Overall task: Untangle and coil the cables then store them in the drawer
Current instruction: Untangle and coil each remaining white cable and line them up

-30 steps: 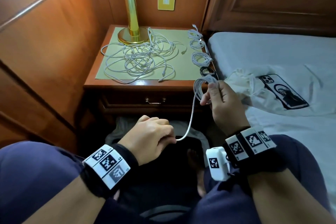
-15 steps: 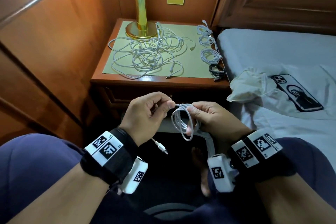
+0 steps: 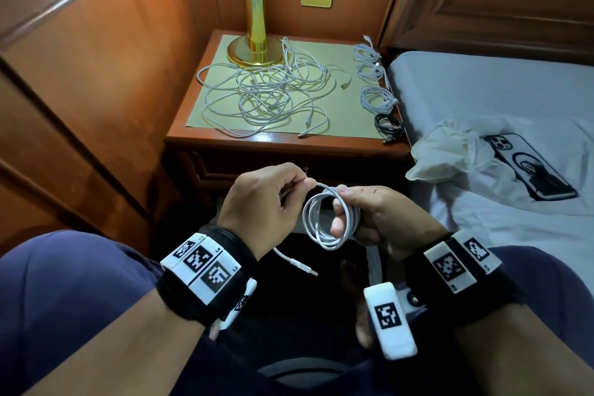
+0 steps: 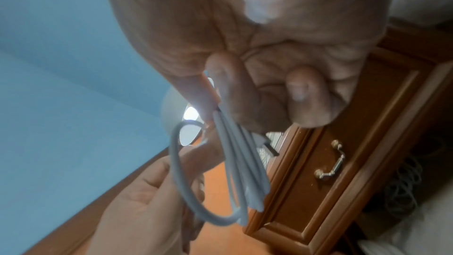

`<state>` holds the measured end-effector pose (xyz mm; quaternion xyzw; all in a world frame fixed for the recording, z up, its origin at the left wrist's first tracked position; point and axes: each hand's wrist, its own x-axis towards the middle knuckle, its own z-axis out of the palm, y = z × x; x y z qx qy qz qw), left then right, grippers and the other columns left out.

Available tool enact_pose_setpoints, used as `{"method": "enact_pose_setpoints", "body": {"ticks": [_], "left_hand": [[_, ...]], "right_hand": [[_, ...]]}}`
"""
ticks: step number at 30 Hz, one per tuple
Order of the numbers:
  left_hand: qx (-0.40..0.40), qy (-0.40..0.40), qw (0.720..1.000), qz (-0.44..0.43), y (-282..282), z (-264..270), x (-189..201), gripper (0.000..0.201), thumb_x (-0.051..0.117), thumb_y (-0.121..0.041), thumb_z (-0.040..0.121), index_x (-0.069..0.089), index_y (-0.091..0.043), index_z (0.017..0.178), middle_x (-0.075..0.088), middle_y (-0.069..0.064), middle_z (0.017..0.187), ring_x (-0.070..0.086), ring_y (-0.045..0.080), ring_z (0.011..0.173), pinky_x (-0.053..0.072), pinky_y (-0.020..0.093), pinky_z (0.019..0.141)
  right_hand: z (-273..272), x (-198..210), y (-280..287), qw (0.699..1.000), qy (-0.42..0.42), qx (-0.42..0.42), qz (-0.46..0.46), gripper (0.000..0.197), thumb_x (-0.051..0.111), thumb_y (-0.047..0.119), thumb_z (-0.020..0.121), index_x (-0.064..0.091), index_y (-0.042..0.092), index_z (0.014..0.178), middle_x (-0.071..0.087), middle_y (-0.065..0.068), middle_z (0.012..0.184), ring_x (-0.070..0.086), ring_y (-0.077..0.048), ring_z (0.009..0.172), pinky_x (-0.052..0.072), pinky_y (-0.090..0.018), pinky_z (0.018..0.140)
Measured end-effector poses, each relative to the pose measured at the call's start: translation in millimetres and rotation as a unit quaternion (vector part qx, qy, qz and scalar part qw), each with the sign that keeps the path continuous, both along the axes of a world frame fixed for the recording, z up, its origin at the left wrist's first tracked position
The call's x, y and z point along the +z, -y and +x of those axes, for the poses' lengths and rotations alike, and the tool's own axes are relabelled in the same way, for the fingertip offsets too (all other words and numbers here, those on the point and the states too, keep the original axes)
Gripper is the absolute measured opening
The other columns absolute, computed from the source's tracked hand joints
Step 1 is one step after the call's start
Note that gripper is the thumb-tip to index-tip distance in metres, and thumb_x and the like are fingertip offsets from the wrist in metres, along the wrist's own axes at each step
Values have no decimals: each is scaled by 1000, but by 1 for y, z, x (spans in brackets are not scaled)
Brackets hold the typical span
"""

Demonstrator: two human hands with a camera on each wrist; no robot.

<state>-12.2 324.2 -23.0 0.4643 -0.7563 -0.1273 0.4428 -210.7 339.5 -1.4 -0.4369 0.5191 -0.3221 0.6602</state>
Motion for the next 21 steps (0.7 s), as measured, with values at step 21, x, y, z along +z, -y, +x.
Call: {"method": "enact_pose_setpoints", "body": {"ticks": [21], "left_hand": [[-36,44,998,8,16,18,-1,14,64,-9,95,75,-15,102,69,-4,95,67,9,85,53,22,82]], "right_hand": [[6,3,-3,997,27,18,-69,40,51,44,98,40,16,71,30,7,55,19,-8,48,13,-25,47]]}}
